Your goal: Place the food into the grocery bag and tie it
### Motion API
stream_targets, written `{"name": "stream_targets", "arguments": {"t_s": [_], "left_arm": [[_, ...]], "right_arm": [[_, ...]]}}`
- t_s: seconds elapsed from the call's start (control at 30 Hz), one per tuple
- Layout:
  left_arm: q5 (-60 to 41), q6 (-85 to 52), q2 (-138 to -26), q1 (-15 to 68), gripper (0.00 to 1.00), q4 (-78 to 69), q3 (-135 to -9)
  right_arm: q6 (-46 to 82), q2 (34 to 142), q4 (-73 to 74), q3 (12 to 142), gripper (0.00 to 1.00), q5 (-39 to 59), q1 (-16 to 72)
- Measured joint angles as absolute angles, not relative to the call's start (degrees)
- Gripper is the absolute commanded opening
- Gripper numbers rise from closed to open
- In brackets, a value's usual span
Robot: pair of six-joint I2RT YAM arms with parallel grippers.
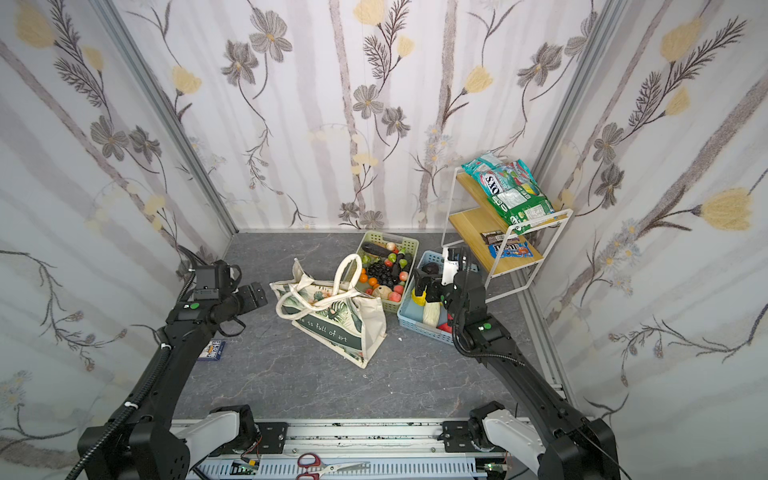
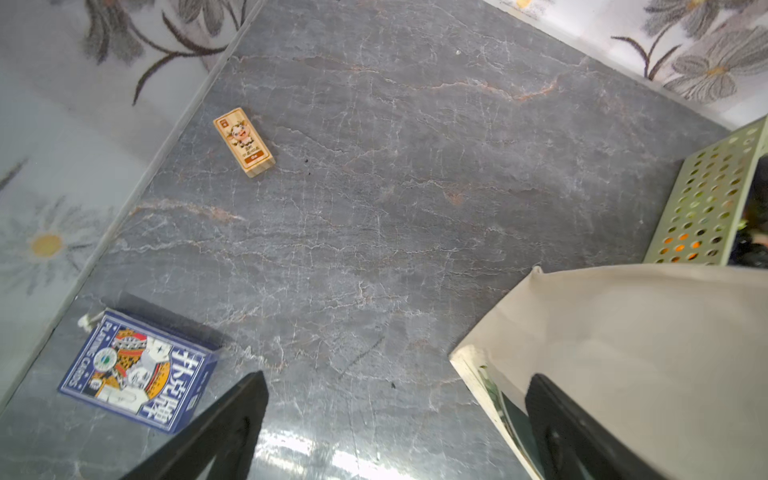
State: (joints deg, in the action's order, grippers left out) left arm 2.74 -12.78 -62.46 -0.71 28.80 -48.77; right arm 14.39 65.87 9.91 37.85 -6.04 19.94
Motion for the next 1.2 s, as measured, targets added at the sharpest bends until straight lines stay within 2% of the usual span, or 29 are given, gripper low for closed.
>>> {"name": "stream_targets", "arguments": {"t_s": [0.17,0.27,0.43,0.67,0.87,1.03,1.2], "left_arm": [[6.5,-5.72,-56.21,3.88,1.0,10.52,-32.1],[7.44,-2.79,-56.9,4.91,1.0,0.27,-25.65],[7.97,-0.8,-64.23,5.15,1.0,-18.65,-19.35],[7.42,1.45,-79.0,4.73,1.0,-40.93,-17.89],[6.17,1.74,-88.55,3.25,1.0,-53.6,-17.82],[5.39,1.67,-89.95,2.7,1.0,-54.59,-19.62],[5.78,1.28,-90.06,2.39,1.0,-54.59,-20.56]], "right_arm": [[12.1,61.32,14.66,30.22,1.0,-13.43,12.19],[11.46,60.23,17.8,25.93,1.0,-15.57,8.27],[10.15,59.81,25.96,18.9,1.0,-17.3,5.61],[7.88,66.02,42.44,11.42,1.0,-18.87,4.91],[4.62,75.48,57.82,9.76,1.0,-18.35,4.4],[3.33,85.17,68.29,10.09,1.0,-16.16,3.92],[2.52,86.15,72.18,10.46,1.0,-14.85,3.68]]}}
